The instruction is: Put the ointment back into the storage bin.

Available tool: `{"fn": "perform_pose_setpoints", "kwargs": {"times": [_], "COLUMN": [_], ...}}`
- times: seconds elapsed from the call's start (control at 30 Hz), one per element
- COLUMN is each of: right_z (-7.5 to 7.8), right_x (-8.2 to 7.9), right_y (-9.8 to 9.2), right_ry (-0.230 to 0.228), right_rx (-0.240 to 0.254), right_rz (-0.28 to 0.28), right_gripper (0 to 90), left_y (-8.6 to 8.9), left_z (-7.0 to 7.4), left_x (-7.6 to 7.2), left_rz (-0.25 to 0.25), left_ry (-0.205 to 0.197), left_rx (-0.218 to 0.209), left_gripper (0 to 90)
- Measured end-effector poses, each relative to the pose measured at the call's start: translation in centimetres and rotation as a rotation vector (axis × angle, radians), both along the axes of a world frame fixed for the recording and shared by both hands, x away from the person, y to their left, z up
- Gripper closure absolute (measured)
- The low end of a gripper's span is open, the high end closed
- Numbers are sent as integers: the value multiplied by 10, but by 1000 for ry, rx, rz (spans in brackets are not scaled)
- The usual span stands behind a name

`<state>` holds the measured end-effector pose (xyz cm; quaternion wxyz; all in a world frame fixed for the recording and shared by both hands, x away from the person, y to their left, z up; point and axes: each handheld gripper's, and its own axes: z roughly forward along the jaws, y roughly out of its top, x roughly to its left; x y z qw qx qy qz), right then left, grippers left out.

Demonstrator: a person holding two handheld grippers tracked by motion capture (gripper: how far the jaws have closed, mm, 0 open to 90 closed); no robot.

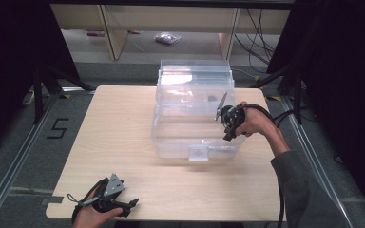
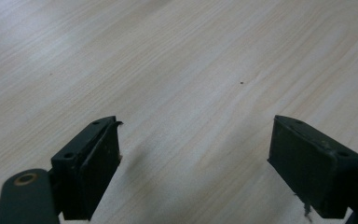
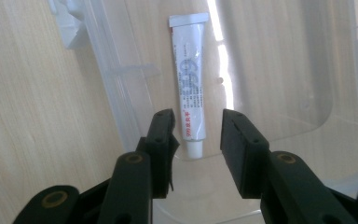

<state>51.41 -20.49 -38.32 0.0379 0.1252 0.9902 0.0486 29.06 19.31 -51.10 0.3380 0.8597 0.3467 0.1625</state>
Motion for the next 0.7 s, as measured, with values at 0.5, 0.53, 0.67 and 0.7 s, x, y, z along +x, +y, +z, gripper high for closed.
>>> {"fn": "perform_pose_setpoints", "kwargs": {"times": [0.5,0.53,0.67,0.7], "right_z": [11,12,15,16], "right_x": [-2,-2,-3,-3], "right_y": [-3,-4,-5,-7], "right_ry": [-32,-37,-45,-51], "right_rx": [31,42,52,68], "right_rz": [-27,-33,-54,-54], "right_gripper": [629,617,601,589], "left_y": [0,0,0,0], "left_z": [0,0,1,1], "left_x": [0,0,0,0], "left_rz": [-8,3,-3,3], "left_ry": [-6,1,3,1], "left_rx": [5,5,8,9], "left_gripper": [159,159,159,159]}}
